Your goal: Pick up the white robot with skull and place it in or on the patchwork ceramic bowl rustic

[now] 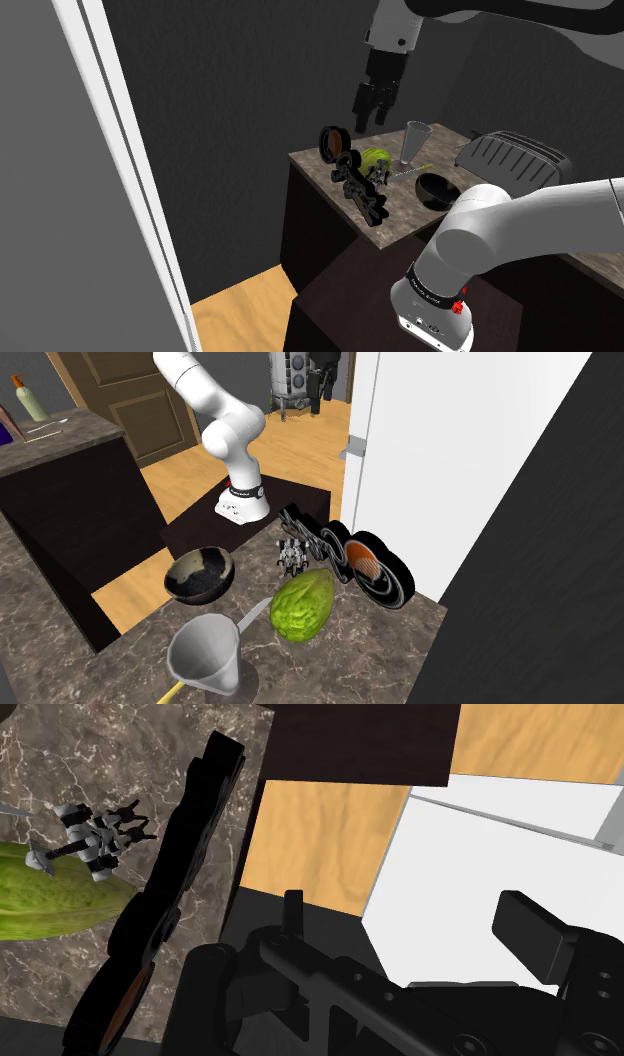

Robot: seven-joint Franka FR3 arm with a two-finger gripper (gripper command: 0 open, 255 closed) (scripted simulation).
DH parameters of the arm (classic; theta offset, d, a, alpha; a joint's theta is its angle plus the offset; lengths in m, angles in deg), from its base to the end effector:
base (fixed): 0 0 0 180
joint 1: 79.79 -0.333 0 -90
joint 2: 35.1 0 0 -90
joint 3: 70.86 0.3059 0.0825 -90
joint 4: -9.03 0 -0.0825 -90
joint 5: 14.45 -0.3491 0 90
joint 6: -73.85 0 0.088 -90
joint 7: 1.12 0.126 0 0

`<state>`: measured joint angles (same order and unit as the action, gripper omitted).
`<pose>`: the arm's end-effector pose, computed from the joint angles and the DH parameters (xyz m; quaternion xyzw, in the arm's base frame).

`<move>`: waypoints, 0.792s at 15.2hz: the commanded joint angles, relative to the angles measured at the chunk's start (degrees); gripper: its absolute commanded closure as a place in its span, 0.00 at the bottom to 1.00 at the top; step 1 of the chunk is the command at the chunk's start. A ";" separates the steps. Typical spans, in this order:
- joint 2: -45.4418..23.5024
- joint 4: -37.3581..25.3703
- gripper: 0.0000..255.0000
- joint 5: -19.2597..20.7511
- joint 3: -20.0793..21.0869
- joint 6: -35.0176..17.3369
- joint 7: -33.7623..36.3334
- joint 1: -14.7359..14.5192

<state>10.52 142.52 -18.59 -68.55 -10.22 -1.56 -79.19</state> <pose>0.2641 0.0212 0.5696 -0.9991 -0.0147 0.0335 0.0215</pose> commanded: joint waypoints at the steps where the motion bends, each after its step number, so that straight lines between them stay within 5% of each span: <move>1: 0.00 0.00 0.00 0.00 0.00 0.00 0.00 0.00; 12: 5.81 17.86 0.00 11.28 -10.42 -15.28 -14.20 3.94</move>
<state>15.66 158.65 -8.74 -77.62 -24.01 -14.08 -75.93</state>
